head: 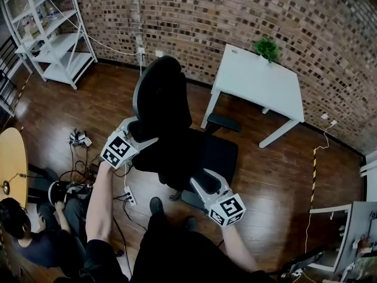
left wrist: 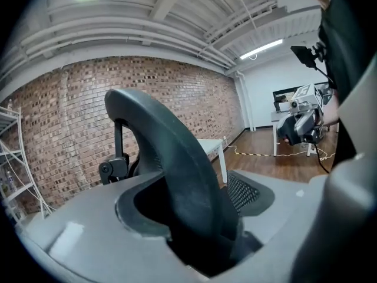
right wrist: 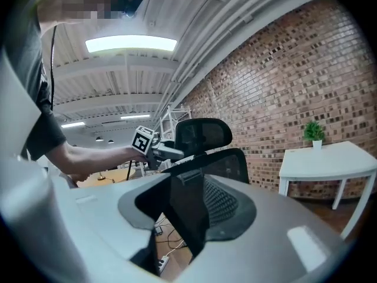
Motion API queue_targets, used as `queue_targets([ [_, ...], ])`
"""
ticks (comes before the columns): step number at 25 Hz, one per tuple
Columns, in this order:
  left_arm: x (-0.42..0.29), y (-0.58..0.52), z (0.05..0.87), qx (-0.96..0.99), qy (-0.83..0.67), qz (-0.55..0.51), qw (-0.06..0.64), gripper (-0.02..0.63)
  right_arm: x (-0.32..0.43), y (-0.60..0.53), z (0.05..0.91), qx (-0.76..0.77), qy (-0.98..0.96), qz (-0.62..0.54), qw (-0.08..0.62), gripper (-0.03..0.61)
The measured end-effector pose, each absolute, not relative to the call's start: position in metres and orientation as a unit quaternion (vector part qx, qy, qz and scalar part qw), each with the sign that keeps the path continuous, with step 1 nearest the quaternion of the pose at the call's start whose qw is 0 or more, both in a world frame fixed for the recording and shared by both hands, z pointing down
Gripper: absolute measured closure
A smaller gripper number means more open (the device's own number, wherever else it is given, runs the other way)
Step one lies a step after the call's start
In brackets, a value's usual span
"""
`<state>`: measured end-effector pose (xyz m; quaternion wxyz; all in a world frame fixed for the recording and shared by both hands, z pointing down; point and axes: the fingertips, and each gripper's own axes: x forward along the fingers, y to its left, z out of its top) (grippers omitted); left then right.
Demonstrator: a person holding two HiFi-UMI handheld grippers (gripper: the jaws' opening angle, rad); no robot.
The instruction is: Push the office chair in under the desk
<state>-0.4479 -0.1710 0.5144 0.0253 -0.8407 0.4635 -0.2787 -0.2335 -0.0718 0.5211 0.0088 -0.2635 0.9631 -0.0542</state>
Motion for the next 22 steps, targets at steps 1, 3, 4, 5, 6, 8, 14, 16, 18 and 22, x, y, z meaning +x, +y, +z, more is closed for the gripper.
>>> queue_targets([
  [1,-0.419,-0.167,0.512,-0.862,0.438,-0.251,0.046,0.212,-0.227,-0.07,0.52,-0.262,0.964,-0.052,0.01,0.413],
  [3,-0.363,-0.157,0.508,-0.894,0.39,-0.205,0.081,0.212,-0.215,-0.07,0.516,-0.258,0.965,-0.046,0.011,0.405],
  [4,-0.337,-0.15,0.508,-0.905,0.369,-0.189,0.095,0.209,-0.21,-0.071,0.514,-0.255,0.966,-0.042,0.012,0.399],
  [5,-0.314,-0.142,0.51,-0.912,0.352,-0.18,0.107,0.207,-0.204,-0.072,0.511,-0.252,0.967,-0.038,0.016,0.399],
  [6,-0.294,-0.133,0.512,-0.917,0.339,-0.177,0.117,0.207,-0.2,-0.074,0.508,-0.248,0.968,-0.035,0.021,0.397],
  [8,-0.257,-0.112,0.519,-0.92,0.318,-0.184,0.132,0.209,-0.192,-0.075,0.496,-0.239,0.97,-0.031,0.038,0.394],
  [14,-0.18,-0.04,0.528,-0.932,0.241,-0.202,0.18,0.169,-0.203,-0.062,0.448,-0.231,0.972,0.012,0.042,0.314],
  [16,-0.172,-0.016,0.514,-0.952,0.218,-0.146,0.157,0.176,-0.199,-0.057,0.45,-0.245,0.969,0.023,0.022,0.31],
  [18,-0.187,-0.006,0.482,-0.972,0.228,-0.023,0.051,0.216,-0.18,-0.053,0.457,-0.262,0.965,0.019,0.009,0.321],
  [22,-0.268,-0.094,0.446,-0.953,0.287,0.091,0.026,0.249,-0.131,-0.06,0.468,-0.299,0.952,0.059,0.001,0.443],
])
